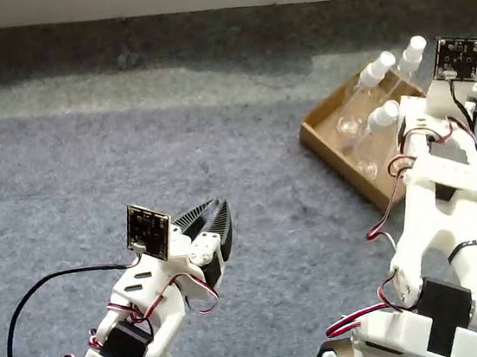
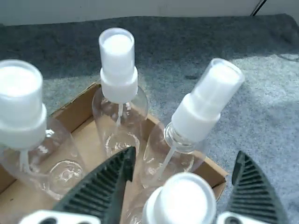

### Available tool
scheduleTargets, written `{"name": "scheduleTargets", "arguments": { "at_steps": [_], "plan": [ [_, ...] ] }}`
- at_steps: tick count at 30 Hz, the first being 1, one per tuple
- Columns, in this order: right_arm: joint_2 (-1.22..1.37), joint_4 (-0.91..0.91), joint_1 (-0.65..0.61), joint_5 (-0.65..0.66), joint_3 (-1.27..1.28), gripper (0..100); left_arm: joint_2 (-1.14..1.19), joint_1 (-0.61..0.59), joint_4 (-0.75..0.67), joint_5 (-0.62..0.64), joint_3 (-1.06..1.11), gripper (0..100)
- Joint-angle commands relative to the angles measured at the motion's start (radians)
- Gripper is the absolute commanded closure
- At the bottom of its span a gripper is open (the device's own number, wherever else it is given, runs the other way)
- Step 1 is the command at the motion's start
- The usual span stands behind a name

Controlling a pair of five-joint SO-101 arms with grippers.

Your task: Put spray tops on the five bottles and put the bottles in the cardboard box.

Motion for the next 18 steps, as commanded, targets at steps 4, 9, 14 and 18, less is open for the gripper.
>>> {"name": "scheduleTargets", "arguments": {
  "at_steps": [4,9,14,18],
  "plan": [
    [-0.016,0.13,-0.01,0.005,-0.191,71.6,-0.002,-0.005,0.0,0.005,0.021,100],
    [-0.016,0.211,-0.008,0.005,-0.289,71.6,-0.002,-0.005,0.0,0.005,0.021,100],
    [-0.016,0.332,-0.007,0.003,-0.432,71.7,-0.002,-0.005,0.0,0.005,0.021,100],
    [-0.015,0.463,-0.004,0.003,-0.604,71.7,-0.004,-0.005,0.0,0.002,0.021,100]
  ]
}}
